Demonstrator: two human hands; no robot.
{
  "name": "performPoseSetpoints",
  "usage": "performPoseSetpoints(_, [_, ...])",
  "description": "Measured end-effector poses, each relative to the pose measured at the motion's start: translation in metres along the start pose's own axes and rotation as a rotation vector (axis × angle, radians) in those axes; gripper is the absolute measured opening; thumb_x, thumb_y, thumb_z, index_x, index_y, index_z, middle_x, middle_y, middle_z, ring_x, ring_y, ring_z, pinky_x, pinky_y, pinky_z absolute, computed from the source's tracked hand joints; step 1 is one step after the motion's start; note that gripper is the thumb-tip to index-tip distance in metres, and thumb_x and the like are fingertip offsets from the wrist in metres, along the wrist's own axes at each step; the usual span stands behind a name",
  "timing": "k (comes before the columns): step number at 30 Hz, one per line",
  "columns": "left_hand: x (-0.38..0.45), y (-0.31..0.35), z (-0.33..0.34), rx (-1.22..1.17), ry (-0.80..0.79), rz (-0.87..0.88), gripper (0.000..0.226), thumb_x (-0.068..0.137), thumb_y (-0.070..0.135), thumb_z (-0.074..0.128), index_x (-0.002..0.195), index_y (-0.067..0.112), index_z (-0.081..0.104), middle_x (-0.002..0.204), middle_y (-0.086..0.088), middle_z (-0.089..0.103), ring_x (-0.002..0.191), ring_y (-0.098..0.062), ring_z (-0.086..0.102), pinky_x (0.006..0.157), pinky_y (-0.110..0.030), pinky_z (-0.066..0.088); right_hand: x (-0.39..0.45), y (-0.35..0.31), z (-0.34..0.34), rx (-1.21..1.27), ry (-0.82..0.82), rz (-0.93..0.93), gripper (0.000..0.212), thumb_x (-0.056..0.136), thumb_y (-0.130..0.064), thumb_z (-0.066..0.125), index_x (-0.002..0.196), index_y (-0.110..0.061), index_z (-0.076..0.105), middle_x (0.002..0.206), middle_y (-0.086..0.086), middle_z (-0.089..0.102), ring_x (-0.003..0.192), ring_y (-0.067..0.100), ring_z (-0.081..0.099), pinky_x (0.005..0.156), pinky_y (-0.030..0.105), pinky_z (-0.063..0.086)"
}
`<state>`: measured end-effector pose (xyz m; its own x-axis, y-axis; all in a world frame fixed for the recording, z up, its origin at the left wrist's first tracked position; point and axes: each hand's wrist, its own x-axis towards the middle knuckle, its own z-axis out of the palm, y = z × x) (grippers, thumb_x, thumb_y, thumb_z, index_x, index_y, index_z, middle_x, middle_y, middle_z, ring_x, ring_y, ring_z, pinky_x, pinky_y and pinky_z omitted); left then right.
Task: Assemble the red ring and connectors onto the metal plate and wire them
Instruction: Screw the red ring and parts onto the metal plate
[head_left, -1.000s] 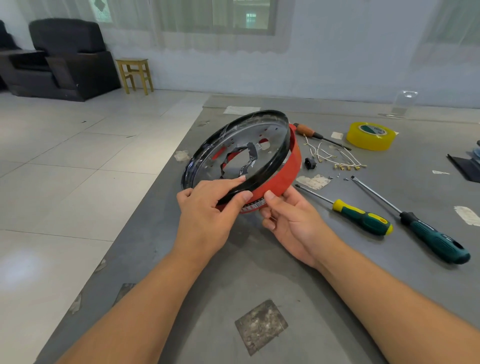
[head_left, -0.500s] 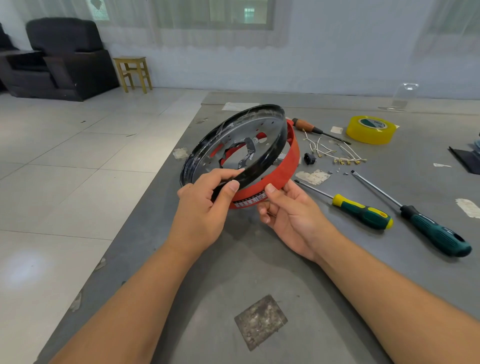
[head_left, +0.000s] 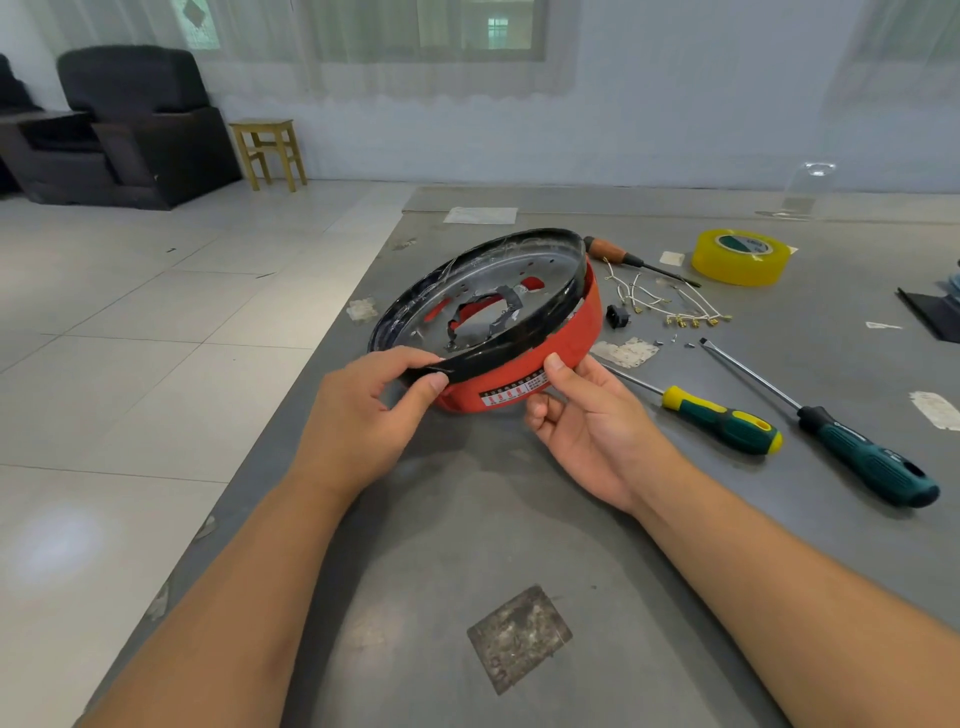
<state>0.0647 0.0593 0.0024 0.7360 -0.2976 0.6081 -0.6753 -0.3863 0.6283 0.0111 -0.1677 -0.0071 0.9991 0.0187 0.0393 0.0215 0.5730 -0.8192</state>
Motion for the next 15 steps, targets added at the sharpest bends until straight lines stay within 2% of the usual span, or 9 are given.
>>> performPoseSetpoints(2, [-0.0002,0.0024,0.0004,-0.051,0.043,-0.024,0.021,0.095,0.026,0.069,0.099,0.047,0.070,0.093,0.038,0.070,0.090,0.015,0.063,0.078,0.001,0.038,0.0002,-0.0016,-0.0008,0.019,0.010,0.001,0.022,0.098,-0.021,0.065,0.120,-0.019,0.066,0.106,0.006,0.069,0.068,0.013,0.056,0.067,0.023,0.051])
performPoseSetpoints(4, [0.0002,0.0026,0.0019,-0.096,0.072,-0.051,0.015,0.094,0.029,0.068,0.098,0.043,0.072,0.091,0.036,0.070,0.090,0.015,0.063,0.078,0.001,0.038,0.0005,-0.0022,-0.0014,0.034,0.019,0.003,0.028,0.095,-0.022,0.067,0.122,-0.017,0.064,0.105,0.009,0.068,0.068,0.013,0.057,0.066,0.023,0.052])
performPoseSetpoints(6, [0.0006,0.0017,0.0035,-0.133,0.081,-0.082,0.012,0.094,0.031,0.068,0.097,0.042,0.072,0.090,0.034,0.070,0.087,0.014,0.062,0.078,0.001,0.038,0.0010,-0.0022,-0.0015,0.037,0.022,0.007,0.026,0.095,-0.021,0.067,0.121,-0.017,0.065,0.103,0.009,0.068,0.067,0.013,0.057,0.066,0.023,0.052])
performPoseSetpoints(9, [0.0006,0.0016,0.0042,-0.166,0.102,-0.101,0.020,0.094,0.031,0.069,0.093,0.051,0.069,0.090,0.034,0.070,0.089,0.012,0.063,0.082,0.000,0.040,0.0017,-0.0023,-0.0008,0.028,0.019,0.010,0.026,0.096,-0.022,0.066,0.121,-0.017,0.065,0.100,0.007,0.069,0.067,0.013,0.057,0.065,0.023,0.052])
performPoseSetpoints(15, [0.0004,0.0020,0.0056,-0.151,0.103,-0.097,0.017,0.094,0.033,0.068,0.094,0.050,0.068,0.090,0.035,0.070,0.092,0.011,0.064,0.081,0.001,0.040,0.0013,-0.0022,0.0000,0.027,0.015,0.011,0.025,0.096,-0.021,0.066,0.121,-0.018,0.066,0.103,0.008,0.068,0.067,0.013,0.057,0.065,0.023,0.053])
